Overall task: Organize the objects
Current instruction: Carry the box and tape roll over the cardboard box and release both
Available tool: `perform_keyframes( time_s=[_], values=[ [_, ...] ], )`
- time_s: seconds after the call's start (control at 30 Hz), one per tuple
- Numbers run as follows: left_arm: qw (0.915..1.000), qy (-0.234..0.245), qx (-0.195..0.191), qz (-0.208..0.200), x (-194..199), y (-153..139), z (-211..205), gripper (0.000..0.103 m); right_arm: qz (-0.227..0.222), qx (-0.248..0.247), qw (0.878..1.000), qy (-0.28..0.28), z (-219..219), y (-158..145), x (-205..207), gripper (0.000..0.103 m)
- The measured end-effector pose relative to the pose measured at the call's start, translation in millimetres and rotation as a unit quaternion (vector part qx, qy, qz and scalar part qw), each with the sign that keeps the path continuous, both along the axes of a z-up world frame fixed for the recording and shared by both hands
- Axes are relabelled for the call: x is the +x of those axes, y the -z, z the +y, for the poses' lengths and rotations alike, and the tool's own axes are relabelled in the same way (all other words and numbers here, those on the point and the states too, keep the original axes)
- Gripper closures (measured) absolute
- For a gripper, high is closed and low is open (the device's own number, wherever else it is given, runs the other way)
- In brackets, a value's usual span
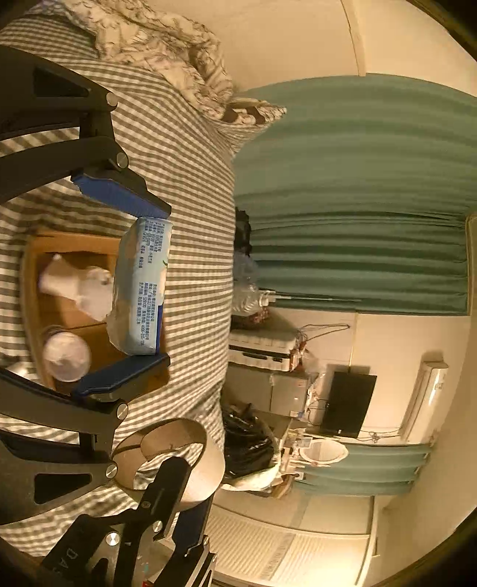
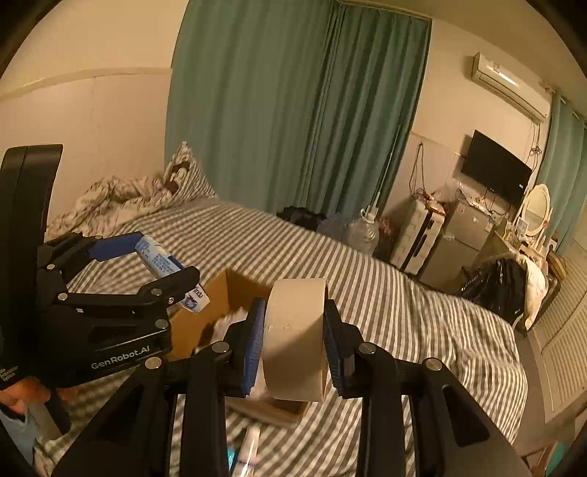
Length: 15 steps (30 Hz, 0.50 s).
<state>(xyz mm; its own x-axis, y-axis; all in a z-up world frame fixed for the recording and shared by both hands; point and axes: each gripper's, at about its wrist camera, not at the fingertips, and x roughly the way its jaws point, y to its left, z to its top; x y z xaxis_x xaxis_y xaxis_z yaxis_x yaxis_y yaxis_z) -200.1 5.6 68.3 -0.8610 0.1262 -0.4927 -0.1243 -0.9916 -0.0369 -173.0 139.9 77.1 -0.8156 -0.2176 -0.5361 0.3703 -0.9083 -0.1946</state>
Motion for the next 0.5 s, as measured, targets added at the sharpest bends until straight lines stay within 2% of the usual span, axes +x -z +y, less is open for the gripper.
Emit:
perform_keyframes(
  time_s=[0.13, 0.23, 0.5],
  values=[
    [0.9999, -0.002, -0.006, -0.015, -27, 12, 3, 0.028, -0.004, -0.009, 1.0, 0.005, -2, -1, -29, 0.073],
    [0.9992, 0.003, -0.008, -0.04, -47, 34, 5, 0.028, -0.02, -0.014, 1.0, 0.007, -3, 11, -52, 0.073],
    [0.9958, 0.01, -0.024, -0.087, -81, 88, 6, 0.028, -0.088, 0.002, 0.996, 0.011, -9, 80, -100, 0.073]
  ],
)
